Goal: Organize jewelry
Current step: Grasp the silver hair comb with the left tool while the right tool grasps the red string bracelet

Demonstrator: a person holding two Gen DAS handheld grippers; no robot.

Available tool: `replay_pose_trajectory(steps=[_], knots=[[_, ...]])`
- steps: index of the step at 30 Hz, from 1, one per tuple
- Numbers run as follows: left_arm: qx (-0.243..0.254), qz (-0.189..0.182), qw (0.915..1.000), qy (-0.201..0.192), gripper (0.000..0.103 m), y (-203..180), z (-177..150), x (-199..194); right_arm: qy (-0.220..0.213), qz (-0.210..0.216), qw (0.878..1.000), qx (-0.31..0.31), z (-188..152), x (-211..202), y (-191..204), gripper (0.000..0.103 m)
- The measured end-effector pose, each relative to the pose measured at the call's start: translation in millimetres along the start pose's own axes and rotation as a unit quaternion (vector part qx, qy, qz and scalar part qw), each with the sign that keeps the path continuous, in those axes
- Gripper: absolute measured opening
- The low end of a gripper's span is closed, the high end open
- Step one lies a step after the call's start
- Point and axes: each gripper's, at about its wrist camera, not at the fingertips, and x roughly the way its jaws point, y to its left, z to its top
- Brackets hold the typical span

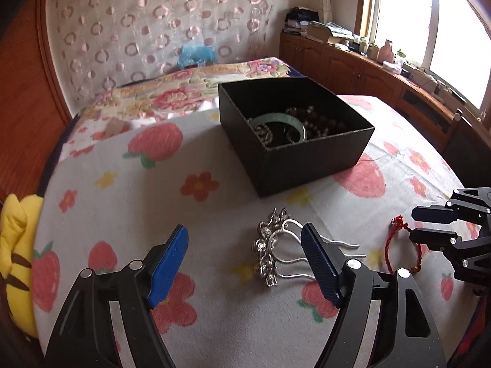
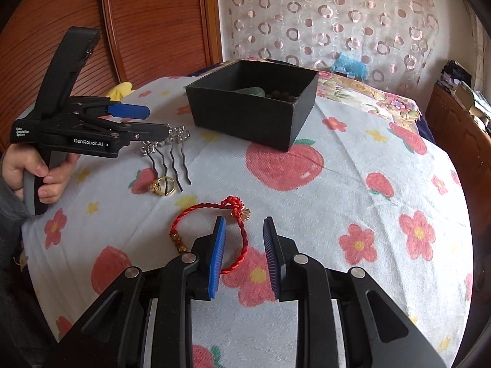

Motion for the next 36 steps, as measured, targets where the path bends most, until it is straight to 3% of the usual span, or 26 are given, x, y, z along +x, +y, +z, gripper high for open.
replay_pose_trajectory(steps=[5, 11, 17, 19, 29, 36], knots=[[-0.002, -0.007, 0.9999, 0.01, 0.071, -1, -8, 4, 0.014, -0.009, 1.0, -0.004, 1, 5, 1, 0.027], [-0.014, -0.025, 0.9995, 0.013, 0.056, 2, -12, 5, 0.019, -0.011, 1.0, -0.004, 3, 8, 2, 0.027], [-0.025, -0.049, 0.9984, 0.014, 0.018, 2, -9, 6, 0.019, -0.01, 1.0, -0.003, 3, 8, 2, 0.028], [-0.025, -0.049, 0.9984, 0.011, 0.016, -1, -9, 3, 0.019, -0.011, 1.0, -0.004, 3, 8, 2, 0.028], [0.014, 0.0, 0.9963, -0.085, 0.009, -24, -7, -59, 0.019, -0.011, 1.0, -0.004, 3, 8, 2, 0.028], [0.018, 0.022, 0.9925, -0.119, 0.008, -30, -6, -79, 0.019, -0.013, 1.0, -0.007, 4, 8, 3, 0.029]])
